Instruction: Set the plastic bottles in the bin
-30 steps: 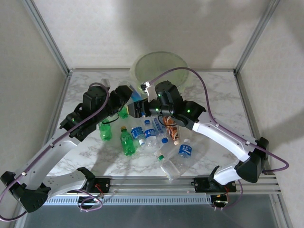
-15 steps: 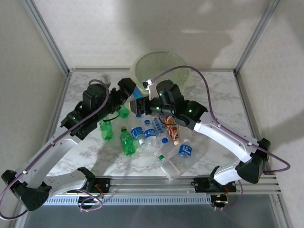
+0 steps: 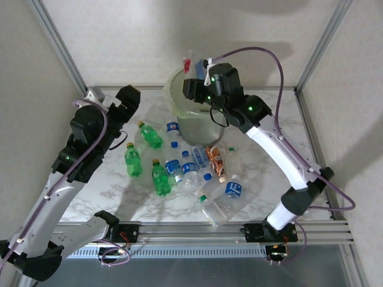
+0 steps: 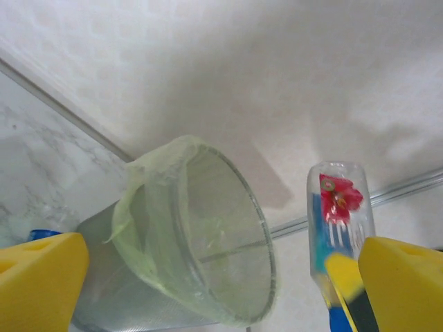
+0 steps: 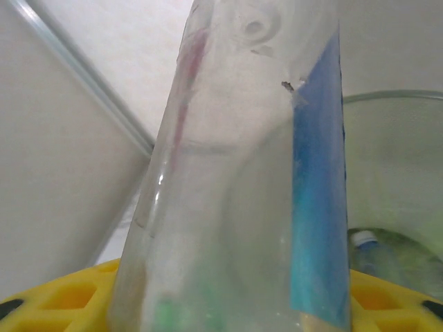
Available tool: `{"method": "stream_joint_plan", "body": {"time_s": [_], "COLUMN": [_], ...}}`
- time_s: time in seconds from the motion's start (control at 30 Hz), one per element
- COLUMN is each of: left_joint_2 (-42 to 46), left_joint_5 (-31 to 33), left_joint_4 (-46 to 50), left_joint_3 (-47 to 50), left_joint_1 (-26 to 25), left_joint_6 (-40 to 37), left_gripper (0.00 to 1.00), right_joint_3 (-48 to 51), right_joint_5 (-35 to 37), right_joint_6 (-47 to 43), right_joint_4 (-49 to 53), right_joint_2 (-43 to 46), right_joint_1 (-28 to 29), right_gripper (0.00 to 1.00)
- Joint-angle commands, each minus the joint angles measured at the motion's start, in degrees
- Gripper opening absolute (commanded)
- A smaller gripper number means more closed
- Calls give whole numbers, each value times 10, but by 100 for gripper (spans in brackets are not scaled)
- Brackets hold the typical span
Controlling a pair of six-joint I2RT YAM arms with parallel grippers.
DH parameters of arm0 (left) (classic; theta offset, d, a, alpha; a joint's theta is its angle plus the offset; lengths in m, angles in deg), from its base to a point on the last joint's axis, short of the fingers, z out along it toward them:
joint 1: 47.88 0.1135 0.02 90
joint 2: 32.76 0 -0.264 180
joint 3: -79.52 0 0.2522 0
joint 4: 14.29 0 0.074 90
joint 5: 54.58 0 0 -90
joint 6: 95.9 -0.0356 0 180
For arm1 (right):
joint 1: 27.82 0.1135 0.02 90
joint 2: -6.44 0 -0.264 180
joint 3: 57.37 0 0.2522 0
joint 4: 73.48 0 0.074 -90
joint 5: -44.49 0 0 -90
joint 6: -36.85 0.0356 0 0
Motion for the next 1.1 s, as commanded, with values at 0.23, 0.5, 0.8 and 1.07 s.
{"method": "stream_joint_plan", "body": {"time_s": [0.23, 0.5, 0.8, 1.07], "left_joint_2": [48, 10, -13, -3], "left_joint_5": [38, 1, -15, -16], "left_joint_4": [0, 3, 7, 7], "left_joint_3": [116, 127, 123, 131], "left_joint_1": [6, 7, 8, 8], "left_joint_6": [20, 0, -13, -30], "left_gripper": [98, 100, 99, 96], "right_joint_3": [-75, -80, -79, -29], "right_joint_5": [67, 86, 97, 135], "right_joint_6": [-22, -23, -28, -36], "right_joint_4": [57, 69, 69, 60], "right_joint_2": [-109, -138, -131, -56], "right_joint_1": [-30, -41, -45, -44], "right_gripper": [56, 61, 81, 90]}}
